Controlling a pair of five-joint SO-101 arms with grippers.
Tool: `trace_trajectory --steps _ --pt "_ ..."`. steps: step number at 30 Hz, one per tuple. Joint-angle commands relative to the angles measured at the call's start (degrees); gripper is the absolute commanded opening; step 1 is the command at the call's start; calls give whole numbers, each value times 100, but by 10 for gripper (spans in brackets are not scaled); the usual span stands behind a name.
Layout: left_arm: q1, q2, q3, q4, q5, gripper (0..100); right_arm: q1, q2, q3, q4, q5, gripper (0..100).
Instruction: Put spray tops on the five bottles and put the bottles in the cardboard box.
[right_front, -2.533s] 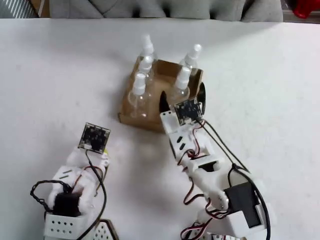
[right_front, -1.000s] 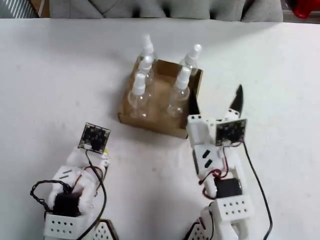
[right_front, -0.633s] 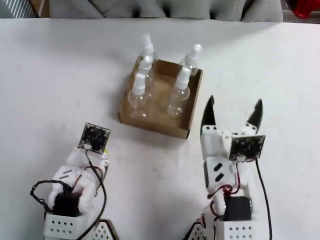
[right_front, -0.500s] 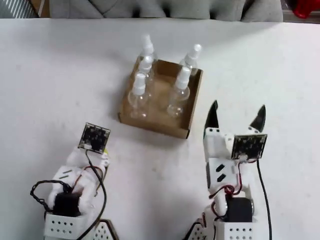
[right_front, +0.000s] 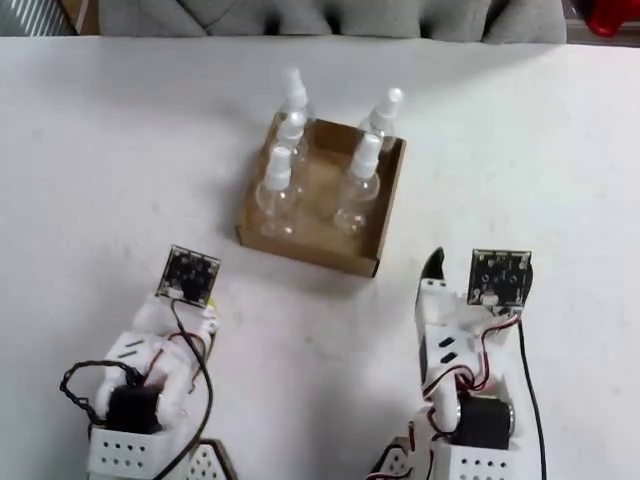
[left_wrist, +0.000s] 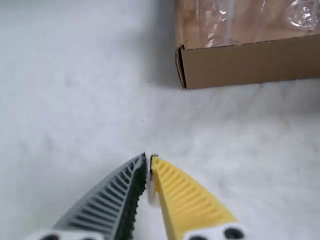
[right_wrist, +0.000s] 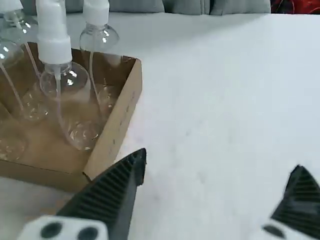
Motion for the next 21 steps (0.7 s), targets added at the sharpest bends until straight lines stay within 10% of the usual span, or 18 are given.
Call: trace_trajectory --steps 1,21 --pt "-48 -22 0 9 -62 20 48 -40 -325 101 0 375" --pt "-48 -22 0 9 -62 20 66 -31 1240 462 -53 33"
